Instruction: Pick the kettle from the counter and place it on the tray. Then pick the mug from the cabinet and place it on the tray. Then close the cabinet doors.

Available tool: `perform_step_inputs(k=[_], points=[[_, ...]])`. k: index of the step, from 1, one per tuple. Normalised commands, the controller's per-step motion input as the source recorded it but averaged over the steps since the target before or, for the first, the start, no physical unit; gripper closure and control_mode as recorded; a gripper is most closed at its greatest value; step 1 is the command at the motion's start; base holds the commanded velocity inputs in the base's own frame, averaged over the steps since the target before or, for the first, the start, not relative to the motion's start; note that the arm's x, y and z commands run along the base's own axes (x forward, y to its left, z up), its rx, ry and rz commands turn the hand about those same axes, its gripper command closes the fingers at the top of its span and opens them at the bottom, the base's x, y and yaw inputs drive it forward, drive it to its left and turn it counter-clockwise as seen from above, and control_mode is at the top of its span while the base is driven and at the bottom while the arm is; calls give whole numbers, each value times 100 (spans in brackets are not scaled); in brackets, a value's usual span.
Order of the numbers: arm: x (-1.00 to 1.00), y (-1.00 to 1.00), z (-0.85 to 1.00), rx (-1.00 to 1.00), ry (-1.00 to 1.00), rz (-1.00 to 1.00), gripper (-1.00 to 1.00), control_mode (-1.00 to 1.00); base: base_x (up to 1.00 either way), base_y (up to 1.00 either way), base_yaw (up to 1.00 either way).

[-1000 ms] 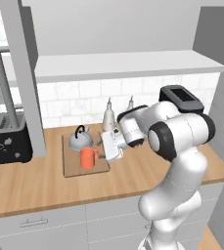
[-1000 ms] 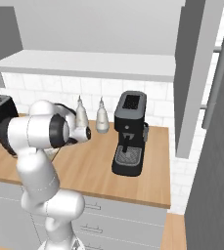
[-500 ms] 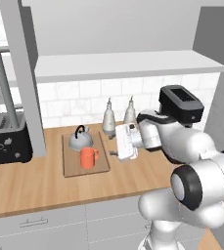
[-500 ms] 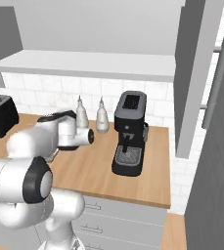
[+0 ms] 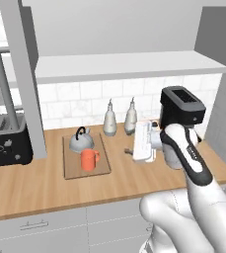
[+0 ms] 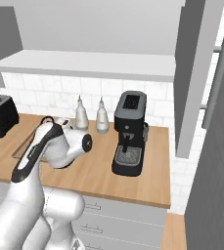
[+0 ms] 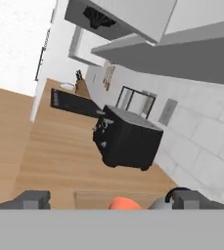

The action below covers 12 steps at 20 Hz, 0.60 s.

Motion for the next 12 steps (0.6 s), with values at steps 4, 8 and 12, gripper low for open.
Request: perform_step_inputs(k=[4,8,12], points=[[-47,-57,84,3,4,-18,-100,-100,0,0,0],[-48,-61,68,5,2,-16,-100,-100,0,0,0],[-56,-73,27,9,0,-20,-100,-100,0,0,0]])
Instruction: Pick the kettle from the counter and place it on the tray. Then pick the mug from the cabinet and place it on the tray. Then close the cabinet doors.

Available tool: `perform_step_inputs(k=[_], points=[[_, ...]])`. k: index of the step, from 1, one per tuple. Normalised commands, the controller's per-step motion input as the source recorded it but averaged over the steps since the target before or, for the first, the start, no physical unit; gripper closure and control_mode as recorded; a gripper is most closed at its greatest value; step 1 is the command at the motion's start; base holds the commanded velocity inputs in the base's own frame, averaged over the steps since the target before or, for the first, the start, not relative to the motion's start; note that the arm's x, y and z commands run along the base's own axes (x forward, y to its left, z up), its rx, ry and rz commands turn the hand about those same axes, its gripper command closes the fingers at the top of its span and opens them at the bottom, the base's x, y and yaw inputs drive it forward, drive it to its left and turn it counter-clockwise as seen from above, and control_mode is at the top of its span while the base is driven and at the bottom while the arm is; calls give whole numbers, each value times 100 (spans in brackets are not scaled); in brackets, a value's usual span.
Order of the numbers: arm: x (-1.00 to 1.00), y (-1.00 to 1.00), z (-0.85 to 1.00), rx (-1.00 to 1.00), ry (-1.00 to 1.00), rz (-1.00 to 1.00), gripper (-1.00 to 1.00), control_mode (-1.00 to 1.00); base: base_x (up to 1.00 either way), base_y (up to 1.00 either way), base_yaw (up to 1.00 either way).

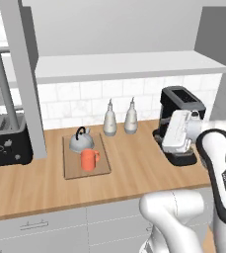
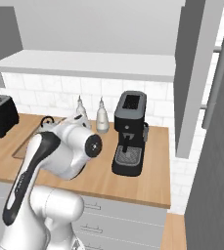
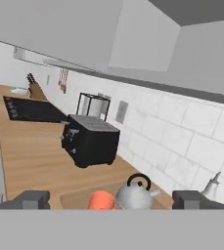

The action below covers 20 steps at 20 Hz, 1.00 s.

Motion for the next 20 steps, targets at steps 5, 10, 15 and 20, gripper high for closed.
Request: perform_step_inputs(k=[5,10,15,20], points=[[-67,-88,-20,17,0,-17,-100,-100,0,0,0],[-26,-84,-4,25,-3,-11,-100,-100,0,0,0],[-2,-34,5,22,-12,-8,-100,-100,0,0,0],[1,-1,0,10,-1,-6,-100,-100,0,0,0]])
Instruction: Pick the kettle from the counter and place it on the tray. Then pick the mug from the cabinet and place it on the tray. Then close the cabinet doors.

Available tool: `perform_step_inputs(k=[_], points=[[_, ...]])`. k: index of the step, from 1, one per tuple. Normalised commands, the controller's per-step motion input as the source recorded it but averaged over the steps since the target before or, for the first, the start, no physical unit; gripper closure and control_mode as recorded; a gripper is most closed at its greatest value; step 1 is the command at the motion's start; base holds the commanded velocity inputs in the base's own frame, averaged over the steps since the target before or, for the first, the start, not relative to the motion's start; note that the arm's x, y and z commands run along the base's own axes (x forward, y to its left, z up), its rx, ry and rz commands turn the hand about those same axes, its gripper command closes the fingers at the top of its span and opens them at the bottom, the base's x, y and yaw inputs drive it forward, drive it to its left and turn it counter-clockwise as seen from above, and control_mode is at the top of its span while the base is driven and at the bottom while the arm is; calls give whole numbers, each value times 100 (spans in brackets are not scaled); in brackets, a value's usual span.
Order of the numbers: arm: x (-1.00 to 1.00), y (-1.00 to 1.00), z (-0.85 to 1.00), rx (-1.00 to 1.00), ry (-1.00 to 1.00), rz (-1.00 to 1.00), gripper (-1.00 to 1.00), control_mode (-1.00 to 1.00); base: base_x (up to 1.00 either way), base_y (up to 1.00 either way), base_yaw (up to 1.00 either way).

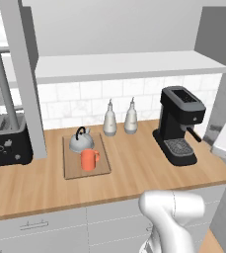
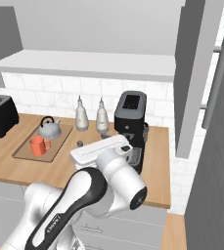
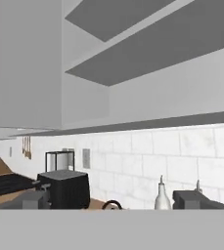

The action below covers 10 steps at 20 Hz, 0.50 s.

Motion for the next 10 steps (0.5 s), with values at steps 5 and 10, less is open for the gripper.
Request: perform_step_inputs(k=[5,10], points=[[0,-1,0,1,0,0,-100,-100,0,0,0],[-1,-48,3,16,-3,-7,-100,-100,0,0,0]])
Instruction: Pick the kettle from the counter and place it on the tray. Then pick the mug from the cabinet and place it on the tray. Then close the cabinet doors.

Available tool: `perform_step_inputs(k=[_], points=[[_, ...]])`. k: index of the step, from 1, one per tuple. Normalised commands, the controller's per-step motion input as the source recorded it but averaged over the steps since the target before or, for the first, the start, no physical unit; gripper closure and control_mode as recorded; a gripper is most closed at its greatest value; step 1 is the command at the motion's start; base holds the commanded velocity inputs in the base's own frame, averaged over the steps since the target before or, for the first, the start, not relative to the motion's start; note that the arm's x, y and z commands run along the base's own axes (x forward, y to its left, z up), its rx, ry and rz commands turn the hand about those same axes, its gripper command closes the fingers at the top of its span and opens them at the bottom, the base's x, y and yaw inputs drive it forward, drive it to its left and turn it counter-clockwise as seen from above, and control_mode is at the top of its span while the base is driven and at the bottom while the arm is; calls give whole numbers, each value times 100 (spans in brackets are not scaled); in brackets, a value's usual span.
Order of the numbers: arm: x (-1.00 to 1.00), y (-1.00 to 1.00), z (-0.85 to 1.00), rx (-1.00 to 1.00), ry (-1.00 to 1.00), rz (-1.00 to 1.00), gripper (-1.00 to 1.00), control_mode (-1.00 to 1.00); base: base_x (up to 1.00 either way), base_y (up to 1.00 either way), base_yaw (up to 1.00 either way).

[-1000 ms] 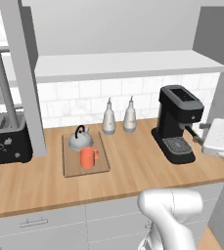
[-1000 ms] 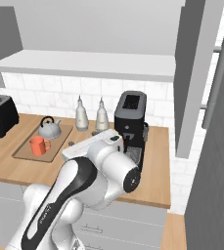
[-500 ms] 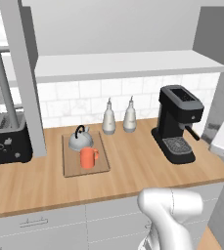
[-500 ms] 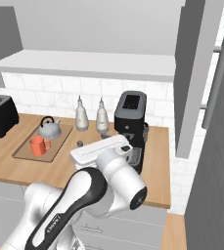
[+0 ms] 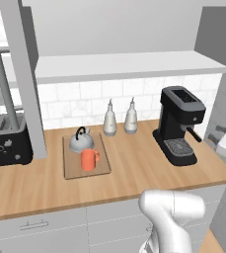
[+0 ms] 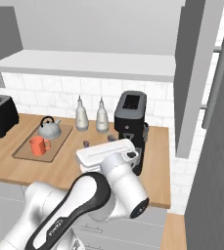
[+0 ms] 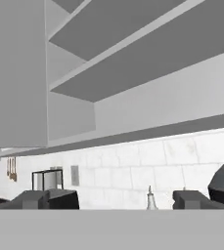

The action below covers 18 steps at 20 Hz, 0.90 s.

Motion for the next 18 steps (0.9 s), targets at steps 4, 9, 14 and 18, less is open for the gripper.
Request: perform_step_inputs(k=[4,9,14,18], points=[[5,-39,13,14,0,-11,-100,-100,0,0,0],[7,-41,20,9,0,-7,-100,-100,0,0,0],[2,-50,18,3,0,-2,-100,-100,0,0,0],[-10,-68,23,2,-7,0,-100,-100,0,0,0]])
